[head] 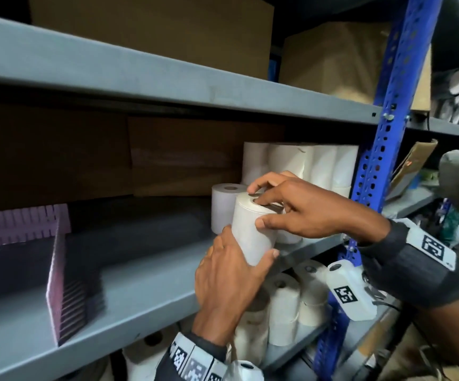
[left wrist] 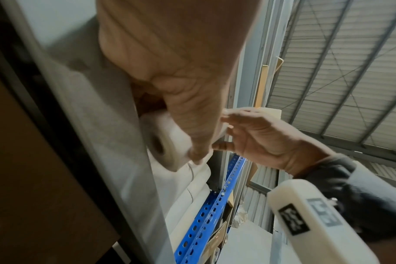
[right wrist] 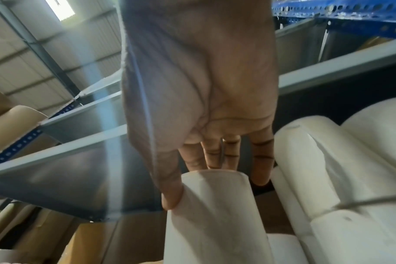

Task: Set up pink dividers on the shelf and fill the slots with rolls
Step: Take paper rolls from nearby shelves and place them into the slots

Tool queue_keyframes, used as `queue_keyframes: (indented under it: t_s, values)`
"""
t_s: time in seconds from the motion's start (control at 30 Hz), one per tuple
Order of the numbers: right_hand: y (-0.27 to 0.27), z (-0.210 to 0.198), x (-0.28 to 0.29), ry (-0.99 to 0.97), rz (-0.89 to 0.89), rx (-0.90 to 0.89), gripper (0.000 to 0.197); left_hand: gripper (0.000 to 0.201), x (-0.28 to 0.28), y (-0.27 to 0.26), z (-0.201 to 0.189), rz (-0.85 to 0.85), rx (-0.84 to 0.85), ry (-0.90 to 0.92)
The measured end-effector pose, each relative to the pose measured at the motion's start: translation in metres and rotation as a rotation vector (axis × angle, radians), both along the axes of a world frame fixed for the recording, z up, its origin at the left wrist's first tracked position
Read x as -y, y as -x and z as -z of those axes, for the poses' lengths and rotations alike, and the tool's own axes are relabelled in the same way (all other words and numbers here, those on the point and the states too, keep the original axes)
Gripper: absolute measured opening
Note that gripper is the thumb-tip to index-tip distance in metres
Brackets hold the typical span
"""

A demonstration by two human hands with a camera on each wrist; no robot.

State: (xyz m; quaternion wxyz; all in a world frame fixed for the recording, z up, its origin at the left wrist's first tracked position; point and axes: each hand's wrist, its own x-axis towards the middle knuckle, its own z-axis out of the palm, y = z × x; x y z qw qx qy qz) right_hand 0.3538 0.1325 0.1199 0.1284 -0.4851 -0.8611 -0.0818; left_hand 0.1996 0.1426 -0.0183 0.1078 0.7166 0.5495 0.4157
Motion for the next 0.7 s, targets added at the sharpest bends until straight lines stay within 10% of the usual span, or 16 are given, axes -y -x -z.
queue_keyframes:
  t_s: [0.2,0.7]
  values:
    - [0.004,-0.021,0.069,-0.018,-0.065,-0.069,0.030,0.072,0.046,0.006,-0.001,0.192,0.375,-0.116]
    - [0.090,0.044,0.190,0.345,-0.498,-0.368,0.033,0.069,0.250,0.117,0.058,0.079,0.518,-0.182]
